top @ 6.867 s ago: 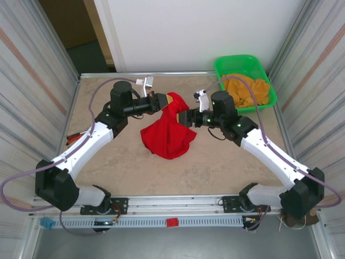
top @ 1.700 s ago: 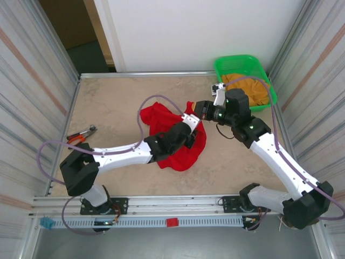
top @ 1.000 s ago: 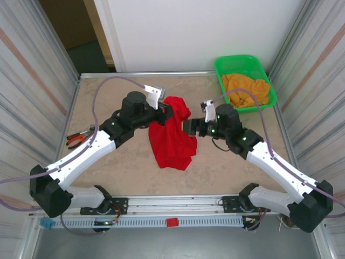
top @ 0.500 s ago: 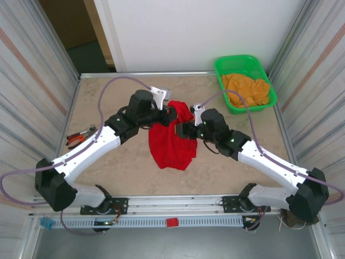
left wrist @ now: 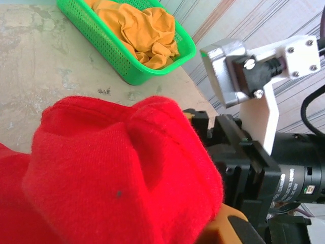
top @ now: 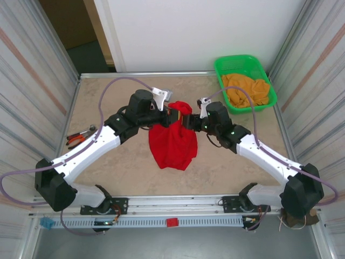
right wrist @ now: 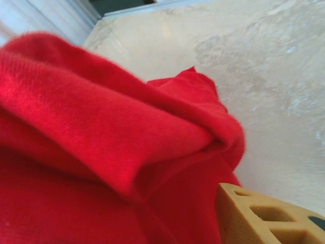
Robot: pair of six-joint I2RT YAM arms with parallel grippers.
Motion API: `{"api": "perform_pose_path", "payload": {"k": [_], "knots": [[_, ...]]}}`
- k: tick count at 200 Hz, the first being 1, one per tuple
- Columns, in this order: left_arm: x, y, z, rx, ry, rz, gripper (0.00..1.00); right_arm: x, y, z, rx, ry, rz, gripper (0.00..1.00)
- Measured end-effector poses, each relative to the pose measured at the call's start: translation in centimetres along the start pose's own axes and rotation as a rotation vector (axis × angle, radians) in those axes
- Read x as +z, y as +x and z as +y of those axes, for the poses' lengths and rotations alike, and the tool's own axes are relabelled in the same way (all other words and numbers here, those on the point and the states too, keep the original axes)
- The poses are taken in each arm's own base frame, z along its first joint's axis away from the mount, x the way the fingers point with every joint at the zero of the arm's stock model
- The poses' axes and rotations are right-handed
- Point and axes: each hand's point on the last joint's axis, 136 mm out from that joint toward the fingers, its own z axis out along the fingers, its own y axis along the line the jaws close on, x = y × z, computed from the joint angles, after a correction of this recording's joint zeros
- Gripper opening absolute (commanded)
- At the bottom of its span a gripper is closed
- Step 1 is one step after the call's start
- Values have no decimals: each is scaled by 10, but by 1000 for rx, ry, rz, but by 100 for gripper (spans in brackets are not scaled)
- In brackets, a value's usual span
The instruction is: Fold the inside-out t-shirt
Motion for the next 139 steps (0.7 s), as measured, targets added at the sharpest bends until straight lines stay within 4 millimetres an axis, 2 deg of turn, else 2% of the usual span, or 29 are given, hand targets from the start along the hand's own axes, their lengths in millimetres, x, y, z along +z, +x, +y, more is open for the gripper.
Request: {"api": "perform_pose_path", "payload": {"k": [5, 13, 25, 42, 56, 83, 105, 116, 127, 139], "knots": [[0, 0, -1, -1, 3, 1, 0, 1, 2, 1, -3, -4, 5, 43], [0, -1, -2, -4, 11, 1, 0, 3, 4, 4, -6, -11, 15, 23], [-1, -3, -6, -7, 22, 0, 0, 8, 9, 5, -5, -26, 32, 0], [-2, -5, -4, -21, 24, -4, 0, 12, 13, 5, 6, -52, 61, 0], [-5, -9, 6, -47, 12, -15, 0, 10, 11, 6, 22, -100, 81, 0], [-15, -13, 61, -144, -63, -56, 0, -5, -7, 24, 55, -294, 77, 0], [-11, 2, 100, -214, -99, -41, 0, -30, -27, 53, 60, -508, 49, 0], [-2, 13, 105, -229, -82, -15, 15, -40, -31, 66, 53, -583, 52, 0], [7, 23, 104, -232, -55, 4, 37, -45, -30, 74, 46, -634, 67, 0], [10, 36, 108, -242, -50, 12, 52, -49, -31, 76, 47, -664, 73, 0]]}}
